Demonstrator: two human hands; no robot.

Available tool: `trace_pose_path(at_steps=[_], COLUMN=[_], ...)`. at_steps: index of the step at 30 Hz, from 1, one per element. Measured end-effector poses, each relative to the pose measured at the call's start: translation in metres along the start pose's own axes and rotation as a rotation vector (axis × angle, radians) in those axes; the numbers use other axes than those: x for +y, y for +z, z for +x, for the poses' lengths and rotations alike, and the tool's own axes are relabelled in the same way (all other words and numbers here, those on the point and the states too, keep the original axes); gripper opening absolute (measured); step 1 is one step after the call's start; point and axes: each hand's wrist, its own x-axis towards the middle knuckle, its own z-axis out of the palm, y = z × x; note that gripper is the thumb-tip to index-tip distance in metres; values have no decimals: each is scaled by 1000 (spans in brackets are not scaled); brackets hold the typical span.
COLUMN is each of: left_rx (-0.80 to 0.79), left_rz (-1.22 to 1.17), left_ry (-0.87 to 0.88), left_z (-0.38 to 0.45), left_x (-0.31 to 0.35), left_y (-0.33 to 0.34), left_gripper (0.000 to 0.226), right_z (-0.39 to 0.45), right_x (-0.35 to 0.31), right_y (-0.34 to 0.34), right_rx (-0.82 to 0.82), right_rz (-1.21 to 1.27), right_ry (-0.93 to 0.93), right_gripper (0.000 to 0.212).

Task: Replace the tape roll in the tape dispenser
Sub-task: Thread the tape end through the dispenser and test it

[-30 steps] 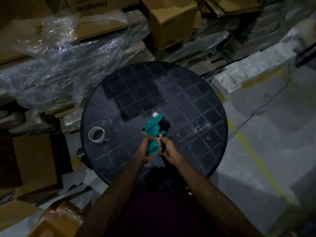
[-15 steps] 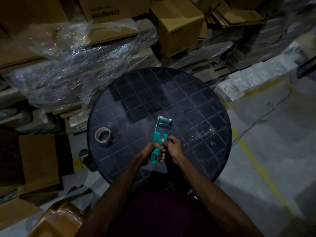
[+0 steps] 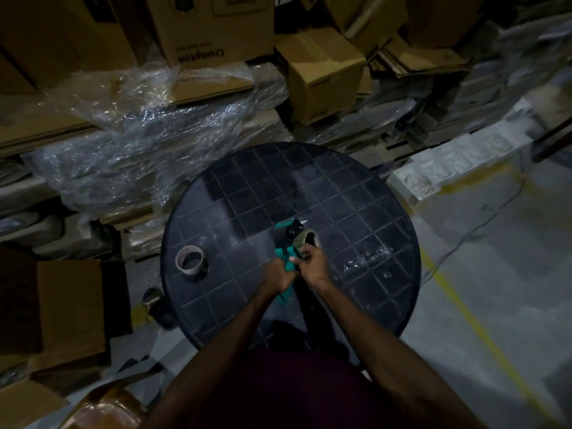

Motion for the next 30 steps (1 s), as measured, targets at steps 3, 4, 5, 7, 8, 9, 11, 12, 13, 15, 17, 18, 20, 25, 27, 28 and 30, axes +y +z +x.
trace_pose_path(at_steps=[3,4,5,7,8,9,11,12,13,15,17,18,20,25,27,28,30], left_rx=[87,92,93,93,95,96,111,117,119,116,119,132,160,122,103,85,39], left_rz=[26,4,-23,-96,-156,-230,-375,-432,-480,-584,-670,-698,-634,-675,-652,-640,-598], left_ry=[-16,-30,-41,-72,-96,-126,-175,-190,-202,-205,-211,-222,-228,-206,-166,-171,-176], left_z=[2,4,5,7,10,12,16,17,18,14,11,12,16,24,25,27,35], left_x=[4,4,5,3,1,-2,-9,-11,-13,-11,-8,-7,-5,-14,-13,-13,-15], left_y=[-3,-3,-3,-2,-1,0,3,4,4,2,2,3,3,2,-1,-2,-4], left_gripper=[31,31,29,23,22,23,22,20,20,21,20,19,21,15,9,7,6], right_z=[-6,-7,-7,-6,-6,-5,-2,-2,-2,-3,-3,-2,0,6,10,14,21], right_x=[-17,-20,-22,-26,-26,-28,-25,-25,-26,-26,-27,-25,-22,-17,-14,-10,-5], right_y=[-7,-8,-9,-9,-9,-9,-7,-7,-7,-8,-5,-3,2,4,7,9,12], right_rx=[6,13,16,29,34,32,10,-3,-14,-34,-12,15,54,-6,-43,-55,-73], right_rz=[-84,-96,-106,-121,-129,-136,-130,-123,-108,-26,41,68,128,218,273,285,269], right_ry=[-37,-46,-52,-78,-86,-92,-117,-122,-112,-94,-77,-62,-15,110,138,145,170], right_gripper=[21,23,26,32,34,34,33,32,32,31,25,20,15,24,30,33,40])
